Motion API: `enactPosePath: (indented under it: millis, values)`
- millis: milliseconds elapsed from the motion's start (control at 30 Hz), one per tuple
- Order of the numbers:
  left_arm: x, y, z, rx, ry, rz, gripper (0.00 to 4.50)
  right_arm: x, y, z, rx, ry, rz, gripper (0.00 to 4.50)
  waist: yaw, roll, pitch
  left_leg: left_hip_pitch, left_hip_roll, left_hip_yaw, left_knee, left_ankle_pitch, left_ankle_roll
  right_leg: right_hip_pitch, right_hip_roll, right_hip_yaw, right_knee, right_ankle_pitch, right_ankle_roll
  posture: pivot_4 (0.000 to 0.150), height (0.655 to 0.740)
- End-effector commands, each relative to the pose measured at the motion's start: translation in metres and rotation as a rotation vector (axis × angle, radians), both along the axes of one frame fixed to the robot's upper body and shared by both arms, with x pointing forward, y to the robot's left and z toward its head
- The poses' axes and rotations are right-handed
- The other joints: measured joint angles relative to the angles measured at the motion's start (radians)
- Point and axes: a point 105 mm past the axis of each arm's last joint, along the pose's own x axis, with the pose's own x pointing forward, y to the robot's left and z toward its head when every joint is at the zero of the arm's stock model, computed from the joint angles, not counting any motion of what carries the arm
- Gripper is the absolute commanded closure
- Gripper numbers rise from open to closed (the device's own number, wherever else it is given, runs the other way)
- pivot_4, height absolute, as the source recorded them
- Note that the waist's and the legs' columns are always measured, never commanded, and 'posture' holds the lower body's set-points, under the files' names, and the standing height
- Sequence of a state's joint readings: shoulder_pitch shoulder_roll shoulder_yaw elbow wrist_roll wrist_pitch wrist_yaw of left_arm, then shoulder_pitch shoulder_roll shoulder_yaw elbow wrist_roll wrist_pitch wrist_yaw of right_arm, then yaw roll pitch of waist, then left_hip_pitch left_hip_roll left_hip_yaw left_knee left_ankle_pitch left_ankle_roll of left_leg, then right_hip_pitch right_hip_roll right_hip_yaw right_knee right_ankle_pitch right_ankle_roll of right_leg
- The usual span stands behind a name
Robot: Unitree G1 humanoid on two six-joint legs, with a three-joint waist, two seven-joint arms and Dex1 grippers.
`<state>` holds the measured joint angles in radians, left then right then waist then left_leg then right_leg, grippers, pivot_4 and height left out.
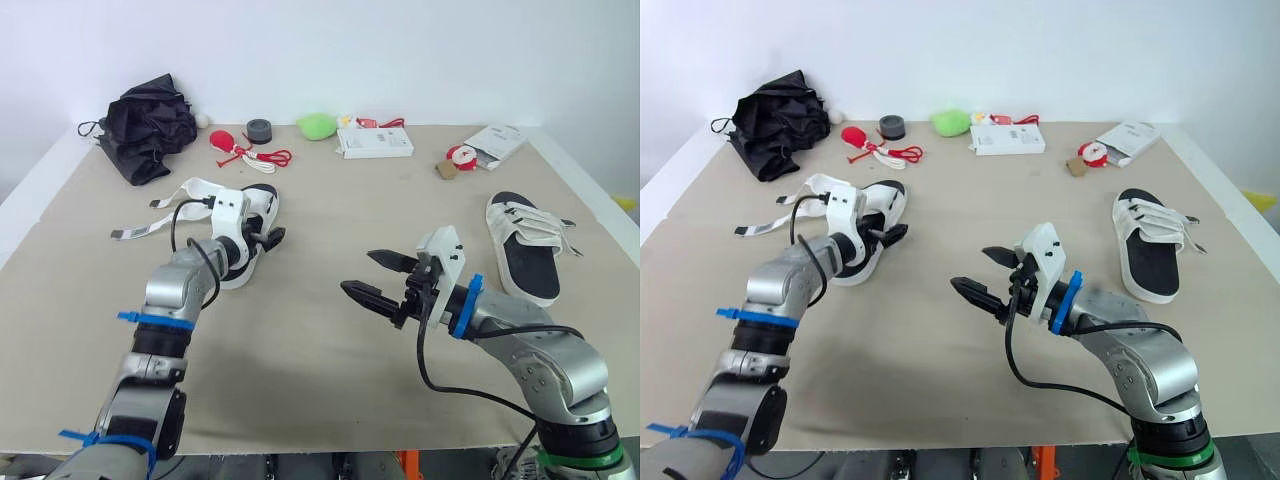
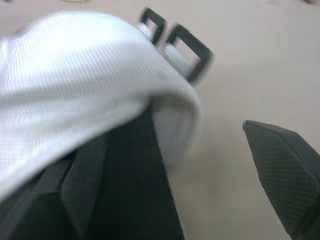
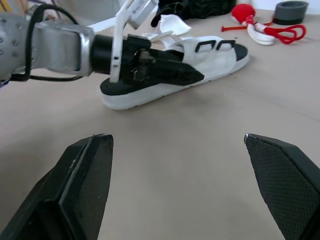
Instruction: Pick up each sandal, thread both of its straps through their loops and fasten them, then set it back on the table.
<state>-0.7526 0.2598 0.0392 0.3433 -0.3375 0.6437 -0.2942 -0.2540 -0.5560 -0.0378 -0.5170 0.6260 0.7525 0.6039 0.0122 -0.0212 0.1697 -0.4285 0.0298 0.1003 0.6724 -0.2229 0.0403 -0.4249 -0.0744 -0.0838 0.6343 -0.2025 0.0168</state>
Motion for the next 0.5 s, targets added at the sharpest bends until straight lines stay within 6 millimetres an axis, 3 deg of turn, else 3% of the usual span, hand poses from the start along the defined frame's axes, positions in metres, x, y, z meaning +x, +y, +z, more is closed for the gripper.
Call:
enactPosePath:
  millis: [33, 67, 167, 400, 433, 500]
  values:
    - [0.0123, 0.002, 0.0105, -0.011, -0.031, 0.034, 0.08, -0.0022, 0.0041, 0.0103, 0.012, -0.056, 0.007, 0.0, 0.0, 0.0, 0.0, 0.0, 0.0, 0.0, 0.0, 0.0, 0.0, 0.0, 0.0, 0.0, 0.0, 0.0, 0.0, 0.15, 0.74]
    - [0.0151, 0.0005, 0.0111, -0.021, -0.035, 0.035, 0.08, -0.0019, 0.004, 0.0099, 0.014, -0.055, 0.003, 0.0, 0.0, 0.0, 0.0, 0.0, 0.0, 0.0, 0.0, 0.0, 0.0, 0.0, 0.0, 0.0, 0.0, 0.0, 0.0, 0.15, 0.74]
    - [0.0198, 0.0003, 0.0089, -0.041, -0.037, 0.051, 0.87, -0.0011, 0.0035, 0.0092, 0.016, -0.055, -0.008, 0.0, 0.0, 0.0, 0.0, 0.0, 0.0, 0.0, 0.0, 0.0, 0.0, 0.0, 0.0, 0.0, 0.0, 0.0, 0.0, 0.15, 0.74]
    - [0.0185, 0.0034, 0.0032, -0.042, -0.039, 0.055, 4.18, -0.0002, -0.0018, 0.01, 0.021, -0.058, -0.032, 0.0, 0.0, 0.0, 0.0, -0.001, 0.0, 0.0, 0.0, 0.0, 0.0, 0.0, -0.001, 0.0, 0.0, 0.0, -0.001, 0.15, 0.74]
    - [0.0176, 0.0033, 0.0026, -0.037, -0.038, 0.049, 4.45, -0.0001, -0.0026, 0.0101, 0.02, -0.058, -0.034, 0.0, 0.0, 0.0, 0.0, -0.001, 0.0, 0.0, 0.0, 0.0, 0.0, 0.0, -0.001, 0.0, 0.0, 0.0, -0.001, 0.15, 0.74]
    - [0.0144, 0.0021, 0.0029, -0.018, -0.046, 0.02, 4.49, 0.0004, -0.0043, 0.0101, 0.019, -0.058, -0.04, 0.0, -0.001, 0.0, 0.0, 0.0, 0.0, 0.0, 0.0, 0.0, 0.0, 0.0, 0.0, 0.0, 0.0, 0.0, -0.001, 0.15, 0.74]
